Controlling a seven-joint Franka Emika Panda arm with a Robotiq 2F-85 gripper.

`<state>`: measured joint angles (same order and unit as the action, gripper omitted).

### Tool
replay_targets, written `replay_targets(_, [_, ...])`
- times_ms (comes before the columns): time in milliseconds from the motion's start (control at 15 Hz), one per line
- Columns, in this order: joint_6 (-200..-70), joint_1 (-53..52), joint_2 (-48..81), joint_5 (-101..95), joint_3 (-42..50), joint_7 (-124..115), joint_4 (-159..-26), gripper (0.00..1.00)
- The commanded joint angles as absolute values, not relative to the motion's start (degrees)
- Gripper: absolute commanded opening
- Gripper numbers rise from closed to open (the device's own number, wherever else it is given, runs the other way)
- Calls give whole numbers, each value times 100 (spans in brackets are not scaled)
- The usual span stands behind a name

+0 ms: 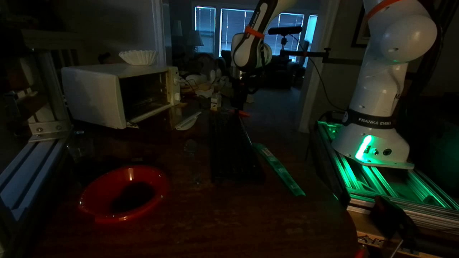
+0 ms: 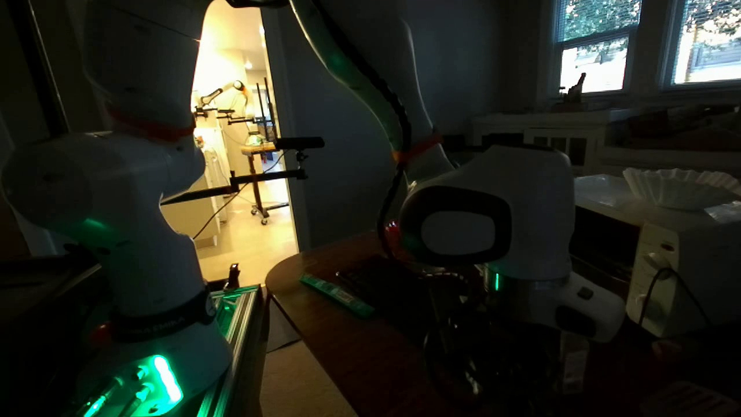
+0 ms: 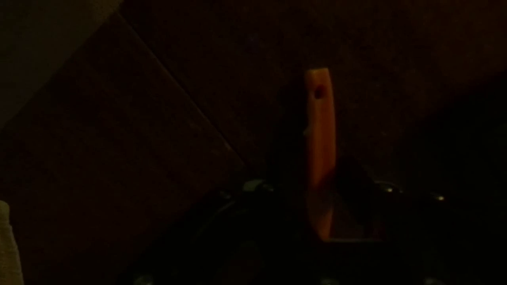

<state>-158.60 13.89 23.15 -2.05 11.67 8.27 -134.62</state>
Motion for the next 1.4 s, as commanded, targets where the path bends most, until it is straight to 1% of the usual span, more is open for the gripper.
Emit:
replay_targets(0, [-15929,1569,2451,-132,1008,1015,-13383,47])
replay_targets(133, [-15921,1631,2453,-111,953,1107,-13378,43])
replay_targets(267, [-15916,1687,2447,-83,900,1194,-13378,38])
replay_targets(400, [-15907,1708,2438,-71,863,1245,-13375,30])
replay_targets(467, [-15912,1714,2439,-78,858,1257,-13375,29])
replay_targets(533, [-15909,1714,2436,-86,845,1268,-13373,18])
replay_targets(600, [-15909,1718,2435,-89,839,1285,-13375,23])
replay_targets(667, [-15909,1719,2437,-93,839,1300,-13373,20])
replay_targets(733, [-15908,1719,2437,-97,835,1304,-13373,15])
replay_targets(867, [-15902,1730,2435,-93,826,1332,-13374,7])
replay_targets(933, [-15894,1746,2435,-78,812,1357,-13372,5])
replay_targets(1333, [-15637,2078,2106,310,567,1711,-13497,5])
